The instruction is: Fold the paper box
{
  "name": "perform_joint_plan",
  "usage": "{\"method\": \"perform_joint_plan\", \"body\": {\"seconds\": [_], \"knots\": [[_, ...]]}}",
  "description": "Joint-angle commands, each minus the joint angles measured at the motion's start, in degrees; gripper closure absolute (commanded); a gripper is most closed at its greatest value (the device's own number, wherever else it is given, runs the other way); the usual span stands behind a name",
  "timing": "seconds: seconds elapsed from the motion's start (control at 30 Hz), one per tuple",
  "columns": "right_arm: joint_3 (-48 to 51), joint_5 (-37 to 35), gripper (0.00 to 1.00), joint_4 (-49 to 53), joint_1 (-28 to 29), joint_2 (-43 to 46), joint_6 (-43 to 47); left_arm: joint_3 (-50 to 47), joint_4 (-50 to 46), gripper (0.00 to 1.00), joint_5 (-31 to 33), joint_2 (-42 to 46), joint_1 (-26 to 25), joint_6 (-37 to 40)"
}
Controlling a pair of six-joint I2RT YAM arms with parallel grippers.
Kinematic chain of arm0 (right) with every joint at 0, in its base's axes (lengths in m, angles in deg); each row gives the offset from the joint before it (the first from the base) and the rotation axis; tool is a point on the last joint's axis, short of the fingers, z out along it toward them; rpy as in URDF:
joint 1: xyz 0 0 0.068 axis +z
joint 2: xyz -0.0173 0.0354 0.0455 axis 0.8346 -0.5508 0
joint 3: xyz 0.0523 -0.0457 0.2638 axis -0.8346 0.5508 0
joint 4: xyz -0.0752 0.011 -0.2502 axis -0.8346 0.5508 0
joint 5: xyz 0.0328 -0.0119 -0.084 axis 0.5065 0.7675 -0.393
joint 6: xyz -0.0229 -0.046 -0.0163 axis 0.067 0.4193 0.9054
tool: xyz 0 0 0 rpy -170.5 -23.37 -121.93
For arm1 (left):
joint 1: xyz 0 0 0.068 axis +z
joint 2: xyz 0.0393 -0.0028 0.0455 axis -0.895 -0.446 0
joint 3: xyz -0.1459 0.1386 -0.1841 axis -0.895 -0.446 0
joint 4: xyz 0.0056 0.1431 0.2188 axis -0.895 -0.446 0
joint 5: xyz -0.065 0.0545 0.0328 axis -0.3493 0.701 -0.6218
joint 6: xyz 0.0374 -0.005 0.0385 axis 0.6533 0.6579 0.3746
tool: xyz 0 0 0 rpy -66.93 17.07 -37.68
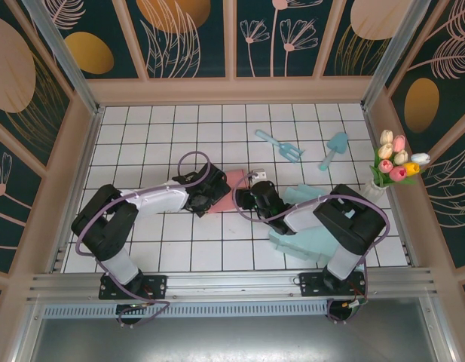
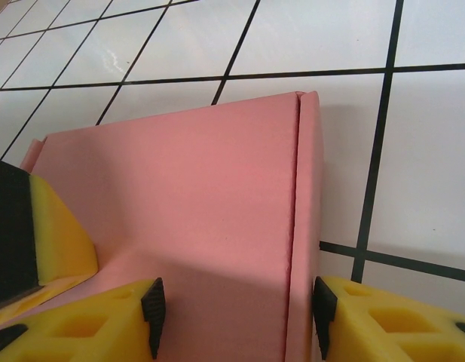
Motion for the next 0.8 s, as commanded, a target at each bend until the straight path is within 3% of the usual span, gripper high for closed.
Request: {"method": "perform_joint_plan", "body": {"seconds": [0.0, 0.77], "knots": [[0.55, 1.28, 0.44, 1.13, 0.41, -0.71, -0.16, -3.29, -4.25, 0.08, 0.17, -1.2, 1.26, 0.94], [3.44, 1.24, 0.44, 9.97, 0.5, 12.38, 1.71, -4.33, -3.18, 0.1, -1.06, -3.28, 2.55, 0.49]]}}
